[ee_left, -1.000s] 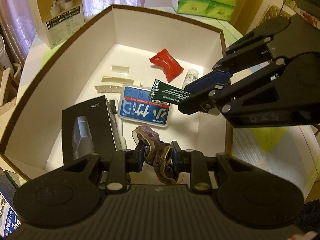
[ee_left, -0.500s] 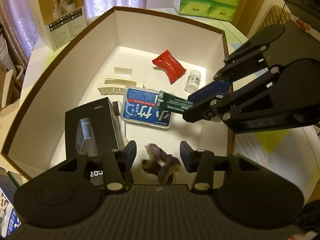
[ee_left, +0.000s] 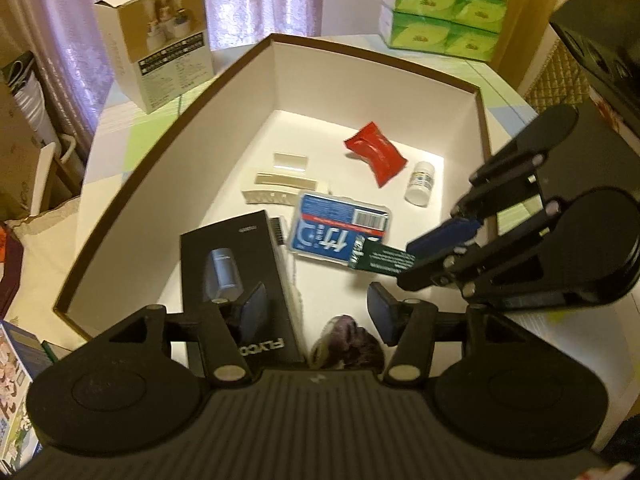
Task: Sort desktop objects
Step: 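Lower the scrunchie and green tube into the box with both tools, then open both tools to release the scrunchie and green tube in the box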
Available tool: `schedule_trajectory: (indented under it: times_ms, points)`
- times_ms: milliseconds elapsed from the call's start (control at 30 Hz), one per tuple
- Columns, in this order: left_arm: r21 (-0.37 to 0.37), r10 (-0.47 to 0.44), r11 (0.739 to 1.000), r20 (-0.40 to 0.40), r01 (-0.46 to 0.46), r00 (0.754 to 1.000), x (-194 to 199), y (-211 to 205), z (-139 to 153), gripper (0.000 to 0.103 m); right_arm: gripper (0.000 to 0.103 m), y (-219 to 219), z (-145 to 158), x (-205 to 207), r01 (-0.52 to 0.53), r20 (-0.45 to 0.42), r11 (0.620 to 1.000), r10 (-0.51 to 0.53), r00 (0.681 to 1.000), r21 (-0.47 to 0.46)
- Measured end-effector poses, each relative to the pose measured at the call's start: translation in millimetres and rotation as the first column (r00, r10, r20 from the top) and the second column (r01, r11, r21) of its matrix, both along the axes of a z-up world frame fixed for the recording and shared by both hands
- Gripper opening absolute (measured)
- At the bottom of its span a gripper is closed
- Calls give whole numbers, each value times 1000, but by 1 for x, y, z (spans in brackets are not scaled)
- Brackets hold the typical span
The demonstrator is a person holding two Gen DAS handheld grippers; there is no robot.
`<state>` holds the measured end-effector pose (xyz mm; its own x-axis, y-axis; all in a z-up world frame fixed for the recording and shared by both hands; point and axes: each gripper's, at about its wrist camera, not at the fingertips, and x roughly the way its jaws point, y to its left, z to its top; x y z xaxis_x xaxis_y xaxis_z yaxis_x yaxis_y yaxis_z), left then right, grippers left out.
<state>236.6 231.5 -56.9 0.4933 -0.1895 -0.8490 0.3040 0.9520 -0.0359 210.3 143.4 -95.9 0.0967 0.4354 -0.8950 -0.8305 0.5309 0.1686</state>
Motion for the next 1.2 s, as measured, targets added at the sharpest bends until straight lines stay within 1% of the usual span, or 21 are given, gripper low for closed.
schedule_trajectory:
  times_ms: [133,333,400,433,467,500,533,600,633,667,700,767,800,833,867,1033,1200]
  points:
    - [6,16,1000,-2,-16,1000,1,4,-1,52,14,4,-5,-2,9,2,1000,-9,1000,-7]
    - [11,29,1000,-5,-29,1000,-1,7,-2,55,14,4,-10,-1,43,15,999,-43,999,10]
    - [13,33,999,-6,-33,999,-1,8,-3,57,16,3,-11,0,48,12,999,-48,999,7]
    - [14,34,999,-5,-34,999,-2,8,-2,59,22,3,-11,0,48,15,999,-48,999,4]
    - [14,34,999,-4,-34,999,-2,9,-2,60,33,2,-10,-1,50,22,999,-50,999,5]
    - [15,34,999,-4,-34,999,-2,9,-2,60,40,1,-8,-2,52,31,999,-52,998,7]
    - [15,35,999,-4,-35,999,-2,9,-1,61,53,0,-6,-3,51,39,999,-52,998,9]
    - [17,38,999,-3,-38,999,-2,10,-1,63,56,-1,-3,-4,46,58,999,-46,997,5]
    - [18,40,999,-3,-40,999,-2,10,0,65,61,-1,-2,-4,46,63,999,-46,997,1]
    - [20,44,999,-2,-44,999,-2,11,0,67,68,-2,-2,-4,46,67,999,-46,997,-7]
    - [22,48,999,0,-48,999,-2,11,1,69,72,-3,-1,-4,48,76,999,-47,996,-18]
    - [25,54,998,6,-54,999,-2,12,3,75,85,-5,0,-5,52,97,998,-49,994,-27]
    - [26,57,998,7,-57,998,-2,12,4,77,89,-6,1,-5,51,100,998,-48,994,-25]
    - [28,61,998,9,-61,998,-2,13,4,79,97,-7,3,-5,50,103,999,-48,994,-20]
    - [31,63,998,10,-63,998,-2,13,5,81,101,-8,4,-6,49,109,999,-47,993,-13]
    - [39,78,996,14,-79,997,-3,13,8,91,101,-7,11,-12,32,146,999,-30,989,-15]
    - [40,86,995,26,-87,996,-5,13,13,94,101,-10,17,-16,33,165,999,-31,986,-8]
